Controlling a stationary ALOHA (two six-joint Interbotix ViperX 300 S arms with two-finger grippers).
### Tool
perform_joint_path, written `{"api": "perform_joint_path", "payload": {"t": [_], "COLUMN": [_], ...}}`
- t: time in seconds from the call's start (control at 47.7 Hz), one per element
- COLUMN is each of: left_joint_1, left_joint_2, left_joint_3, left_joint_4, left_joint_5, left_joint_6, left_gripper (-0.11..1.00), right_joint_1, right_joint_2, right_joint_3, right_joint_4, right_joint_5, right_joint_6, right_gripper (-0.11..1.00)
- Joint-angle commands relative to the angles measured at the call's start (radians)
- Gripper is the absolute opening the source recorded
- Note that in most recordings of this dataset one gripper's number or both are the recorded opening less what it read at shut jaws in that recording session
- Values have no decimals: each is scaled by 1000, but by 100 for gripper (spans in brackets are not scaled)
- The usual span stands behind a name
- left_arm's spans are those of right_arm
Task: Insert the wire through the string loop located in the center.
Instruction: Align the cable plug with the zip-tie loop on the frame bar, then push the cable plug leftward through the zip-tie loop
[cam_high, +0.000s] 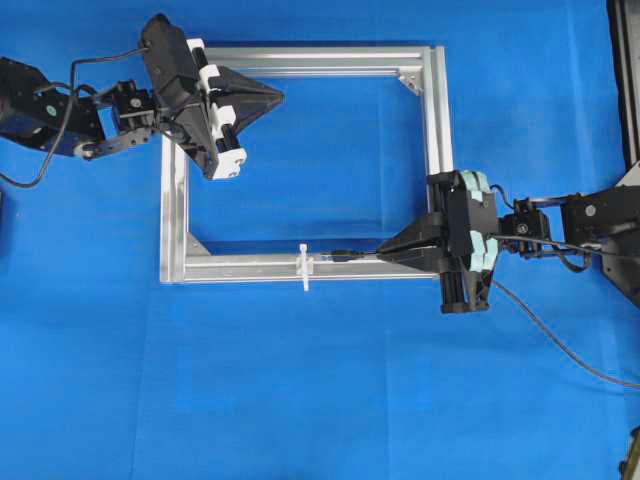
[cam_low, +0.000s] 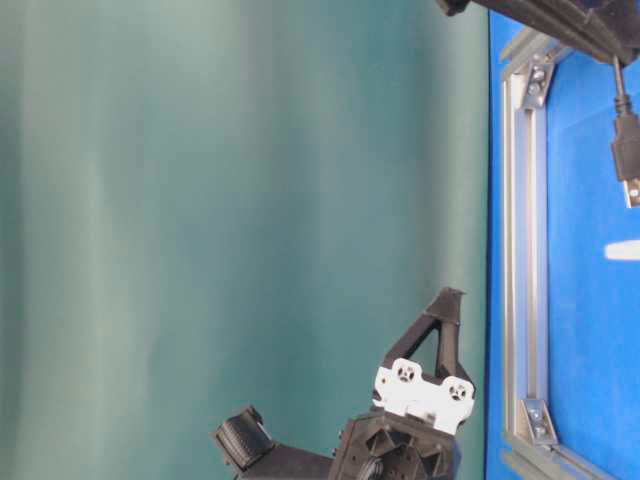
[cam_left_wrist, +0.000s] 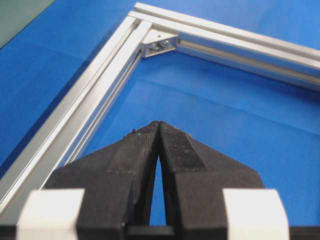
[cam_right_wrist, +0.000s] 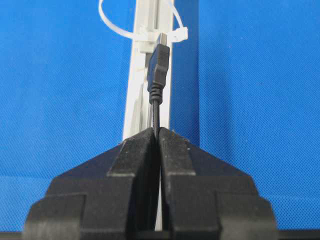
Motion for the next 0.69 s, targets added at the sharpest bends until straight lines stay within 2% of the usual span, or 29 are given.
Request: {"api": "perform_joint_path", "payload": {"t": [0.0, 0.357, 0.671], "left_joint_1": [2, 2, 2], "left_joint_2": [-28, -28, -28], "left_joint_3": [-8, -8, -9], "left_joint_4": [2, 3, 2], "left_joint_5": [-11, -11, -11], "left_joint_6": [2, 2, 2], "left_gripper": [0, 0, 0], "right_joint_1": [-2, 3, 9], "right_joint_2": [-8, -6, 63], "right_joint_3": [-15, -18, -95], "right_joint_4": [2, 2, 2], "right_joint_5": [-9, -9, -3], "right_joint_6": [0, 0, 0], "right_gripper": [-3, -3, -3]}}
